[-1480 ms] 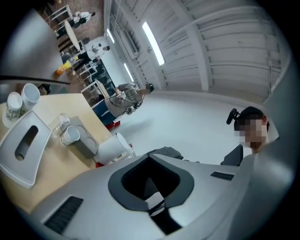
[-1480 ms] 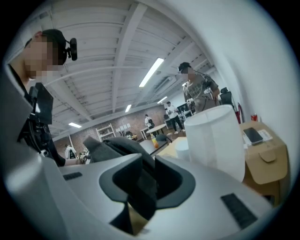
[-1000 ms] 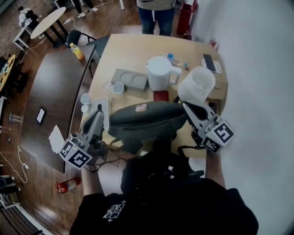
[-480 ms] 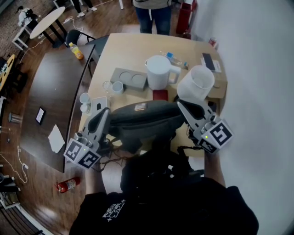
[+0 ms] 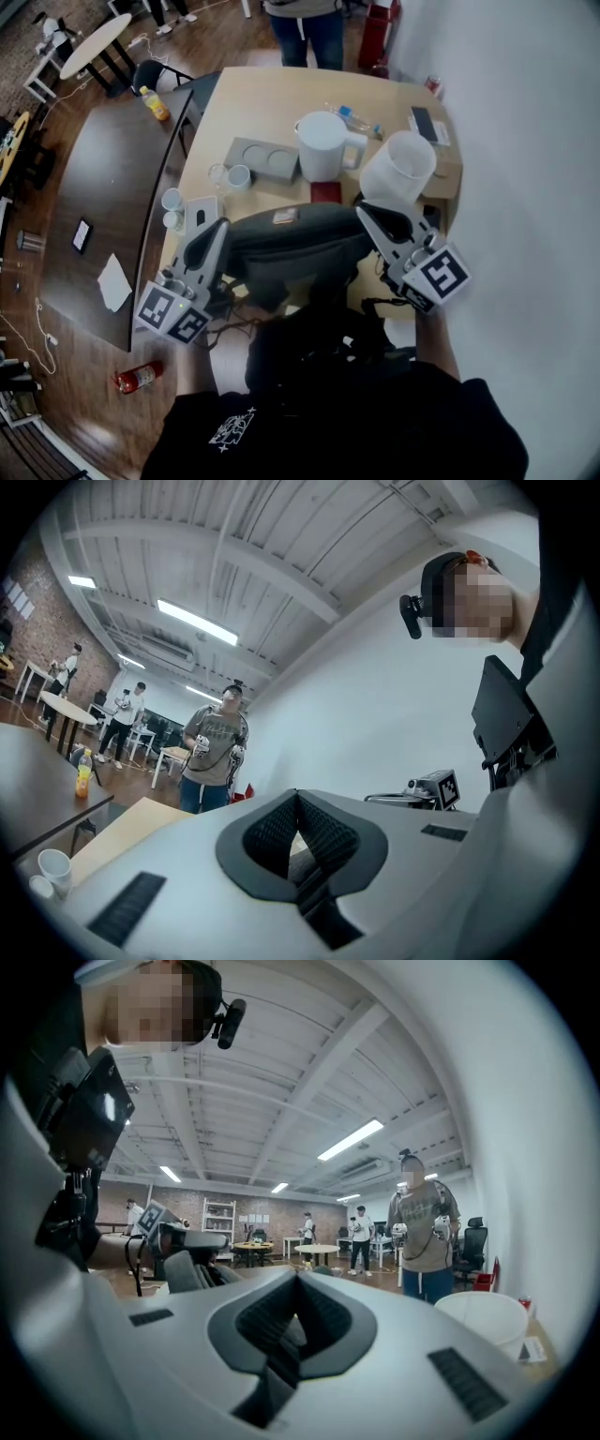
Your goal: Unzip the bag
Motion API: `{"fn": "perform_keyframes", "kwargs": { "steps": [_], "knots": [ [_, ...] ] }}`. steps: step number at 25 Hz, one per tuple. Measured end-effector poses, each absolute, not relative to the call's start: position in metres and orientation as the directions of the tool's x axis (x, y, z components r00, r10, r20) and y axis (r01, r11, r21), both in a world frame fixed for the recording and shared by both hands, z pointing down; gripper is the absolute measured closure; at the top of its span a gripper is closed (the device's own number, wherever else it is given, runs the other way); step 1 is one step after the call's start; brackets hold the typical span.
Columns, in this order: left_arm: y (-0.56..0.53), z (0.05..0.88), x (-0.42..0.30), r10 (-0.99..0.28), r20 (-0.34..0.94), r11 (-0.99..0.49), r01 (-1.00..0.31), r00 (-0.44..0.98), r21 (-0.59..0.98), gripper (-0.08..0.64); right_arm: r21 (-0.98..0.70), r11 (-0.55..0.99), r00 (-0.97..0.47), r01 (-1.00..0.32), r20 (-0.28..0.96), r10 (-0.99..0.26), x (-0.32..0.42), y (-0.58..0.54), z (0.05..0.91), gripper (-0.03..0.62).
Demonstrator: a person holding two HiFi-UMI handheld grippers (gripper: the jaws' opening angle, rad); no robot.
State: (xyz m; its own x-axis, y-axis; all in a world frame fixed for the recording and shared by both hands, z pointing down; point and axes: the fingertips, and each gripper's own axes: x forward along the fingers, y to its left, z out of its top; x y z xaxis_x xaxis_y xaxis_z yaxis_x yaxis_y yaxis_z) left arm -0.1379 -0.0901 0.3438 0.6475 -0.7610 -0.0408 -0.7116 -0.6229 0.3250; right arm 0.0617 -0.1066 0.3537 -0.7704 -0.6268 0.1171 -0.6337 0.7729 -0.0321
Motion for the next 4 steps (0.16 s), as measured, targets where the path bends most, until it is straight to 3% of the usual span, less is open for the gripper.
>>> {"fn": "perform_keyframes", "kwargs": {
  "steps": [4],
  "knots": [
    [-0.0883,0.3444,-0.1385,-0.763,-0.048,-0.621,-0.711,0.644,0.331,0.561,-0.027,0.774,-0.771,-0.632,0.117,-0.626,0.0643,-0.1063,0.3547,0.569]
  ]
}}
